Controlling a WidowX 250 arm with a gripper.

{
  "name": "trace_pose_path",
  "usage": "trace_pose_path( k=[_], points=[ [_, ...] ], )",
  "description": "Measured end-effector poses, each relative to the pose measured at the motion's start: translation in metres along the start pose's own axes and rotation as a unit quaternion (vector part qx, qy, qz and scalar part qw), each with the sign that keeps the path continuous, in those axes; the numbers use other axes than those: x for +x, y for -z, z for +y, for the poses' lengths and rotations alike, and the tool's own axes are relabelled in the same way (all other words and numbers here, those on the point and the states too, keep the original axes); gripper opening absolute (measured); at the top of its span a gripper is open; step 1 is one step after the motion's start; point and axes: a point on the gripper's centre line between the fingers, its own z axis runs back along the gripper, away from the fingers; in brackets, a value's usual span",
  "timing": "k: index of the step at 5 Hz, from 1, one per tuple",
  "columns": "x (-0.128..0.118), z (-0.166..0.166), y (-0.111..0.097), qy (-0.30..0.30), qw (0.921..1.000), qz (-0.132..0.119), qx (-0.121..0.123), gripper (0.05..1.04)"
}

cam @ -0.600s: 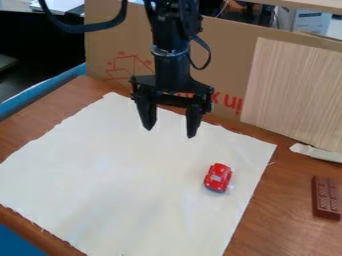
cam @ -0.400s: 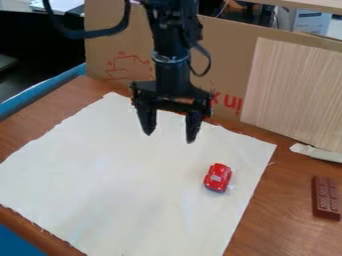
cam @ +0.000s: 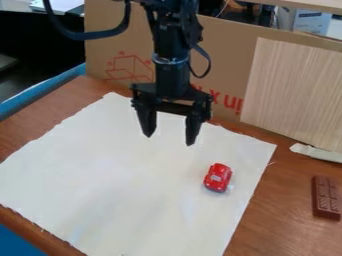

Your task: Fold the cloth from left to right

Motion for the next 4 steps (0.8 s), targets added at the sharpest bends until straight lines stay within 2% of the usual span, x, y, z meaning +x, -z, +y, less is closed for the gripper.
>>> trace_pose_path(
  k=[1, 2, 4],
  points=[
    [0.019, 0.045, 0.032, -0.006, 0.9983, 0.053, -0.023, 0.999],
    [0.031, 0.078, 0.035, 0.0, 0.9979, 0.046, -0.045, 0.999],
    [0.027, 0.13, 0.037, 0.029, 0.9962, 0.017, -0.081, 0.999]
  ],
)
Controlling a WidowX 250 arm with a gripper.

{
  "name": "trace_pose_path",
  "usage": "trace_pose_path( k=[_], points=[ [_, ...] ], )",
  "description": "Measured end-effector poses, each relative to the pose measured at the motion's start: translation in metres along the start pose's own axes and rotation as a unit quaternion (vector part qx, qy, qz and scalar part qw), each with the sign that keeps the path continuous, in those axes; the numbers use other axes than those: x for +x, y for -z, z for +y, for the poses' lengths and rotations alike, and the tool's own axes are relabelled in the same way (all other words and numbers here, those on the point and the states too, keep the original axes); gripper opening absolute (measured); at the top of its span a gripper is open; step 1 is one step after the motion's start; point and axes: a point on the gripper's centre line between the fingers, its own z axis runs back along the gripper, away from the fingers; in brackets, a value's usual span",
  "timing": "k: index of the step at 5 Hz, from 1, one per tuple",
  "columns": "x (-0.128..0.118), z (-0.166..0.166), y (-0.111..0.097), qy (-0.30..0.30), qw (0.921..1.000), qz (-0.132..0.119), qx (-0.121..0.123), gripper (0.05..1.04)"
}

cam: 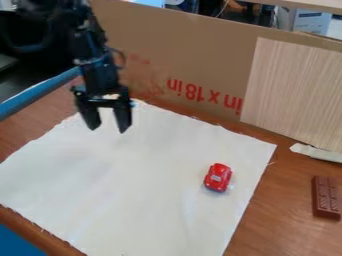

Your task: Fold the cloth from left to right

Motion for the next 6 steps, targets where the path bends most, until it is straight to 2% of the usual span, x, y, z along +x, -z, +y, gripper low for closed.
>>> trace_pose_path(
  k=[2, 3, 4, 5, 6],
  points=[
    [-0.003, 0.043, -0.008, 0.012, 0.9991, -0.037, 0.017, 0.999],
    [0.001, 0.051, -0.009, 0.025, 0.9977, -0.049, 0.04, 0.999],
    [0.007, 0.056, -0.007, 0.046, 0.9946, -0.056, 0.074, 0.999],
    [0.009, 0.061, 0.01, 0.067, 0.9923, -0.044, 0.095, 0.999],
    [0.016, 0.073, 0.014, 0.07, 0.9918, -0.045, 0.097, 0.999]
  ],
)
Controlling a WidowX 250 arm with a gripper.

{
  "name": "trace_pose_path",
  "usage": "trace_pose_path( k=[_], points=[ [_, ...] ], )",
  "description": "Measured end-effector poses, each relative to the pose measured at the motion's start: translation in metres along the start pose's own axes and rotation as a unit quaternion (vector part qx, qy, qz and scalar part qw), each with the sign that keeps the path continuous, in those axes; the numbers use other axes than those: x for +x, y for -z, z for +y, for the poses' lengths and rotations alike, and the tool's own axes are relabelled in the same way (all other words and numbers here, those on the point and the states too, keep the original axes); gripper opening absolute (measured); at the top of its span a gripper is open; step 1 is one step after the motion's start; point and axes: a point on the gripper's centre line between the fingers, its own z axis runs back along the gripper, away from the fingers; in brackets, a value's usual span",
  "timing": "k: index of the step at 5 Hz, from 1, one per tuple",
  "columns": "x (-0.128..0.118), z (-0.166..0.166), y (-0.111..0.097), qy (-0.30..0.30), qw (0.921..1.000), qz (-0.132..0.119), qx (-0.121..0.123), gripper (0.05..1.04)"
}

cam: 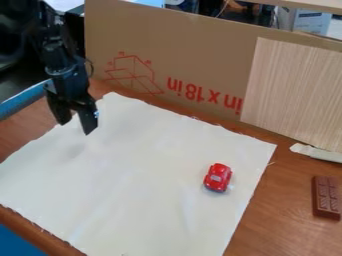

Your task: Fold the cloth from left to right

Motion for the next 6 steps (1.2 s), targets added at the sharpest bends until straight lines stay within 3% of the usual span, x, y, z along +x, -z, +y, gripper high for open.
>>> trace_pose_path(
  k=[3, 4, 6],
  points=[
    [-0.019, 0.041, -0.002, -0.003, 0.9999, -0.009, -0.005, 0.999],
    [-0.02, 0.044, -0.002, 0.005, 0.9999, -0.01, 0.003, 0.999],
    [-0.017, 0.033, 0.022, 0.006, 0.9993, 0.005, 0.037, 0.999]
  ],
)
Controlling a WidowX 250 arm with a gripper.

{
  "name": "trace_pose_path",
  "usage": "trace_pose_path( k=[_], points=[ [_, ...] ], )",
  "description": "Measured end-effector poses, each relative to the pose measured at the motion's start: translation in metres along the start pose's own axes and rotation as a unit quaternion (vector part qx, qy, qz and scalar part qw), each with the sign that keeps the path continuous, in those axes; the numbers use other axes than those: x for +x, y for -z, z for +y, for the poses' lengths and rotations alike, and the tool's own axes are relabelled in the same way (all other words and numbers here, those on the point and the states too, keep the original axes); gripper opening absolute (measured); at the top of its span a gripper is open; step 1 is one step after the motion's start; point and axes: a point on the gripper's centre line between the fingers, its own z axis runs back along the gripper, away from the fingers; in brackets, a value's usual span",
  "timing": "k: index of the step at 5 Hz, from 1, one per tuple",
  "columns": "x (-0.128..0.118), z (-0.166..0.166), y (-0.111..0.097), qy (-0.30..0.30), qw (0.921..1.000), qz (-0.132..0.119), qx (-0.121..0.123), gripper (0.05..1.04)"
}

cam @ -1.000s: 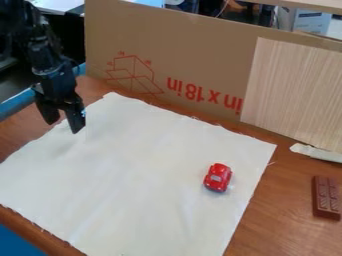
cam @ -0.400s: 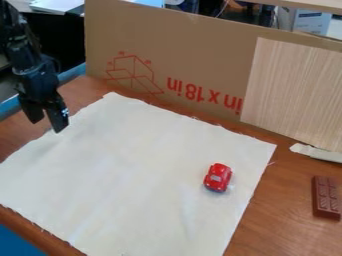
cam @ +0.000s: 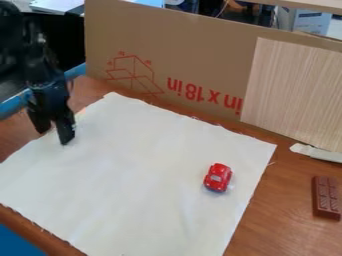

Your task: Fold the cloth from left to right

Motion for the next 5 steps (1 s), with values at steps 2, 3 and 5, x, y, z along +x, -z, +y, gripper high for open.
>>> trace_pose_path(
  k=[2, 3, 5],
  points=[
    [0.002, -0.008, 0.004, 0.0, 0.9998, 0.003, 0.018, 0.69],
    [0.001, -0.013, 0.003, 0.006, 1.0, 0.006, 0.001, 0.391],
    [0.001, -0.015, 0.002, 0.014, 0.9998, 0.01, -0.012, 0.065]
  ],
)
